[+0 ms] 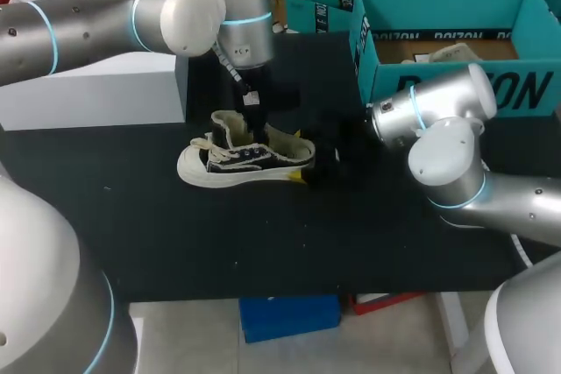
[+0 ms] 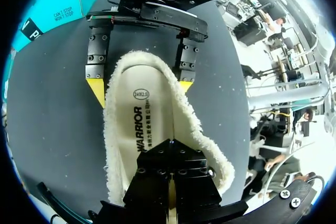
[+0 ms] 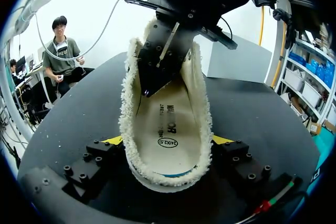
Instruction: Take the shoe out of the shoebox, open the shoe tongue, remove and reinsert the insole, then place the shoe into the shoebox
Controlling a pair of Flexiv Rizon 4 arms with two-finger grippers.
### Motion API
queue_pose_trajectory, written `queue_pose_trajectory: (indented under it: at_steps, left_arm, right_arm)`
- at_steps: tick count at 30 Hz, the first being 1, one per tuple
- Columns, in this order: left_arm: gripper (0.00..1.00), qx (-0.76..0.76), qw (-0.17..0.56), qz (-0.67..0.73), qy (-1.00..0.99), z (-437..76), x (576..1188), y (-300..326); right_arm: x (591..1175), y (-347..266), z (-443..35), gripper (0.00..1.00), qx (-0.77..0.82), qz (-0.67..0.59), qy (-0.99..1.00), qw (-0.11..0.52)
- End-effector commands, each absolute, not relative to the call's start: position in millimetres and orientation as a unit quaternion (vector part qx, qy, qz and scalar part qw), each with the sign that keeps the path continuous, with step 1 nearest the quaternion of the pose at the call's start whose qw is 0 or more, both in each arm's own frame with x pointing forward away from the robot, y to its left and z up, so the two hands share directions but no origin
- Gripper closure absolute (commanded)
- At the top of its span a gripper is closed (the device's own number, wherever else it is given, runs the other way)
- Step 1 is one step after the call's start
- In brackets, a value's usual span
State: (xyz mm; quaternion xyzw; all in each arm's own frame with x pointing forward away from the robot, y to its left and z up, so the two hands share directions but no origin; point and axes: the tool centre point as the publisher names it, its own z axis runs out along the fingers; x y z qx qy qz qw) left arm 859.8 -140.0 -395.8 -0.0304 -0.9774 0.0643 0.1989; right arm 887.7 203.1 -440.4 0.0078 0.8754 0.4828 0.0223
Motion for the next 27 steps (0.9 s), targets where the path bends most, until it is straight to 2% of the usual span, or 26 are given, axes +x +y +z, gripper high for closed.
queue_pose_trajectory:
  at_steps: [1,16,19,22,23,27]
  left_arm:
    - [1.0,-0.029,0.195,0.07,-0.978,-401.1,852.1,-137.4]
    - [1.0,-0.023,0.199,0.065,-0.977,-412.8,846.7,-135.8]
    - [0.87,-0.025,0.199,0.064,-0.978,-414.7,845.6,-136.7]
    - [0.83,-0.026,0.196,0.063,-0.978,-417.2,844.2,-138.2]
    - [0.78,-0.027,0.191,0.064,-0.979,-418.1,843.5,-138.8]
    - [0.77,-0.027,0.178,0.057,-0.982,-420.7,842.1,-138.9]
  right_arm:
    - [887.7,203.6,-443.1,1.0,0.009,0.482,0.876,0.022]
    - [887.7,203.6,-443.1,1.0,0.009,0.482,0.876,0.022]
    - [887.7,203.6,-443.1,1.0,0.009,0.482,0.876,0.022]
    - [887.7,203.6,-443.1,1.0,0.009,0.482,0.876,0.022]
    - [887.7,203.6,-443.1,1.0,0.009,0.482,0.876,0.022]
    - [887.7,203.6,-443.1,1.0,0.009,0.482,0.876,0.022]
